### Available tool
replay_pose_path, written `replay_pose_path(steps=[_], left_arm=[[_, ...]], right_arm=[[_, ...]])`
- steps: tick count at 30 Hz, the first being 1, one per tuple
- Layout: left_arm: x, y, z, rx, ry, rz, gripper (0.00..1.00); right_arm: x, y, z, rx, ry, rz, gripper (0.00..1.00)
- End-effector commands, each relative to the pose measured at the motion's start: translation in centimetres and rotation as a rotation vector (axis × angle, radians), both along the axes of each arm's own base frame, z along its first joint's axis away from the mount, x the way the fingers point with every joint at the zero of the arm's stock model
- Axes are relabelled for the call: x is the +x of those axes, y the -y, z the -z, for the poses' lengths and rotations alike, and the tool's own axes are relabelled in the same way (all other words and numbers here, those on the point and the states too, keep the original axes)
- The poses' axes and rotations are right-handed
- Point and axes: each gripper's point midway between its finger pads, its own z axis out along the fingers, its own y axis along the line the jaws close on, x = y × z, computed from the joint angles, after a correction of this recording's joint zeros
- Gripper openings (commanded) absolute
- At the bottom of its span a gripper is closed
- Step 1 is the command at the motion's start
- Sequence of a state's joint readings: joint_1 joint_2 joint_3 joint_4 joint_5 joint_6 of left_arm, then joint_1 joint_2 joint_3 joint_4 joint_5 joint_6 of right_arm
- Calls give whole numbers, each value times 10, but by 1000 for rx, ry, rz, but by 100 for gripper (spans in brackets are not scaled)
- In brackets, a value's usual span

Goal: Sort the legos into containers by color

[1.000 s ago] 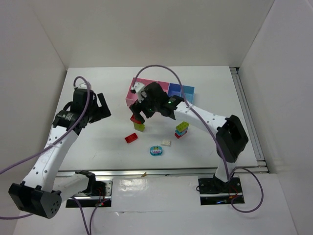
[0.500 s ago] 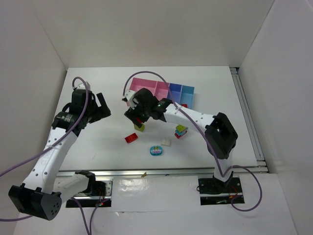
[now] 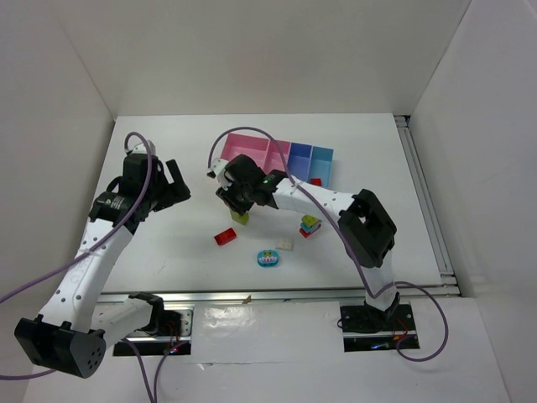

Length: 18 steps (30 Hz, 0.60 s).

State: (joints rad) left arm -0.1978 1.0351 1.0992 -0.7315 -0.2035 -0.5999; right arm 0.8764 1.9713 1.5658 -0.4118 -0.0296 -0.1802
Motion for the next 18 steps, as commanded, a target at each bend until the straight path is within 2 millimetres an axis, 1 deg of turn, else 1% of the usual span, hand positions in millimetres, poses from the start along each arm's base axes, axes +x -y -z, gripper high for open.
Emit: replay_pose_path(steps=[1,2,3,4,5,6,7,8,9,10,11,12,13,14,15,16,17,18], left_arm=[[2,-3,-10,17,48,10,95],[2,-3,-10,17,48,10,95],[5,-3,-15,22,66,16,95],[6,-3,-12,24,54,17,95],[9,-3,-11,34,48,24,95],[11,0,-15,33,51,47,95],[15,3,-18,24,61,55,95],[16,5,-19,28,60,77,95],[20,12,-27,20,78,126,95],[25,18,-35,7,112,161,95],[26,27,-39,-9,132,209,96],[28,38,-46,-34,163,275,96],[22,67,-52,-106,193,449,96],[23,83,-69,-142,281,553,96],[18,97,-68,-159,305,662,98],[3,117,-75,-231,330,807,98],[-1,123,-81,-244,359,860,99],[-2,130,-80,-262,362,918,99]], right_arm=[[13,-11,-39,85,75,7,26],[14,-12,-48,104,91,7,21],[13,-8,-51,107,91,21,19],[11,-7,-70,148,110,31,19],[12,-2,-78,163,114,47,17],[8,-3,-89,201,103,48,17],[5,0,-97,227,94,54,17],[2,9,-119,273,102,59,17],[-3,12,-128,311,82,67,17],[-12,17,-128,332,46,52,17],[-14,30,-152,391,62,59,15],[-19,38,-158,418,44,55,15],[-31,42,-154,449,-14,26,15],[-34,57,-172,492,-3,28,15],[-38,63,-176,516,-24,26,15],[-49,67,-178,537,-65,-21,14],[-50,80,-182,564,-84,-15,14],[-58,85,-179,569,-125,-38,14]])
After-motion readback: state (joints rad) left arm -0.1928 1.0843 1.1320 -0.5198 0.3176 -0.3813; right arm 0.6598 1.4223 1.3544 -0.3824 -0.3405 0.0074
